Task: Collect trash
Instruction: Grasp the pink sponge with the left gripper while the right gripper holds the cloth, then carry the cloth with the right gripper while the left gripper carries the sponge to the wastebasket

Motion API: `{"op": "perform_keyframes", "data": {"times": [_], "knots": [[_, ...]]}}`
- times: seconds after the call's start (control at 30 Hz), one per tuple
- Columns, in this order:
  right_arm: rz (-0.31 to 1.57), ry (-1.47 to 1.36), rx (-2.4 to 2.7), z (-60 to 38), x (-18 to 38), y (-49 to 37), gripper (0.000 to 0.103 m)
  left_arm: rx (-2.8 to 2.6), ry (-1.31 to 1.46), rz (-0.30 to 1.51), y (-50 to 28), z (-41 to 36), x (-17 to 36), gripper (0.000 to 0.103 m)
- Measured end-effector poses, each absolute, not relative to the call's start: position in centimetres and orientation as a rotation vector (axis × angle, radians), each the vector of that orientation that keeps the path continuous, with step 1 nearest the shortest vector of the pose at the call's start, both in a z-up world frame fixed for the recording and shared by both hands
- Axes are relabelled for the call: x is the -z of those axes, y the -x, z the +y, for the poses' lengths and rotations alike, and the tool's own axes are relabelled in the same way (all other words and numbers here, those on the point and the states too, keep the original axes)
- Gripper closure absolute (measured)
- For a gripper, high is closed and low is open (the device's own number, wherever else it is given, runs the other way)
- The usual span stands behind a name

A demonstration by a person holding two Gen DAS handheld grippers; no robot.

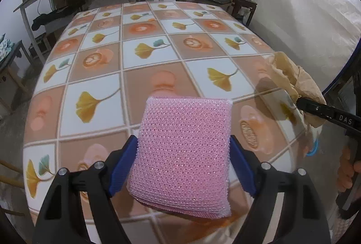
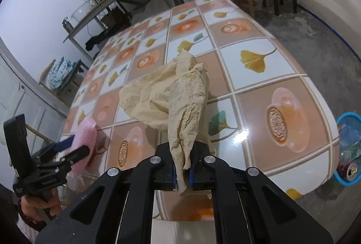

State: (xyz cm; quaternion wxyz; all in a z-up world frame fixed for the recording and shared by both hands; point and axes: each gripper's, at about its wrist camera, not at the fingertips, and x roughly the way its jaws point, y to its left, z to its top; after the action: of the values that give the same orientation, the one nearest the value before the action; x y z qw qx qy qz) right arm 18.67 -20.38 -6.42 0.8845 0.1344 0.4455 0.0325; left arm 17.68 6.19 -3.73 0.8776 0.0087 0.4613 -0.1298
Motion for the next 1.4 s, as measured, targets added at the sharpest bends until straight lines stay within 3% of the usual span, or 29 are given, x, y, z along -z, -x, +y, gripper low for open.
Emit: {"op": "perform_keyframes", "data": {"times": [1.4], "knots": [[0.758, -0.329, -0.019, -25.1, 1.1, -12.6, 0.097, 0.442, -0.080, 0.774, -15.7, -4.6, -2.7, 0.026]]}}
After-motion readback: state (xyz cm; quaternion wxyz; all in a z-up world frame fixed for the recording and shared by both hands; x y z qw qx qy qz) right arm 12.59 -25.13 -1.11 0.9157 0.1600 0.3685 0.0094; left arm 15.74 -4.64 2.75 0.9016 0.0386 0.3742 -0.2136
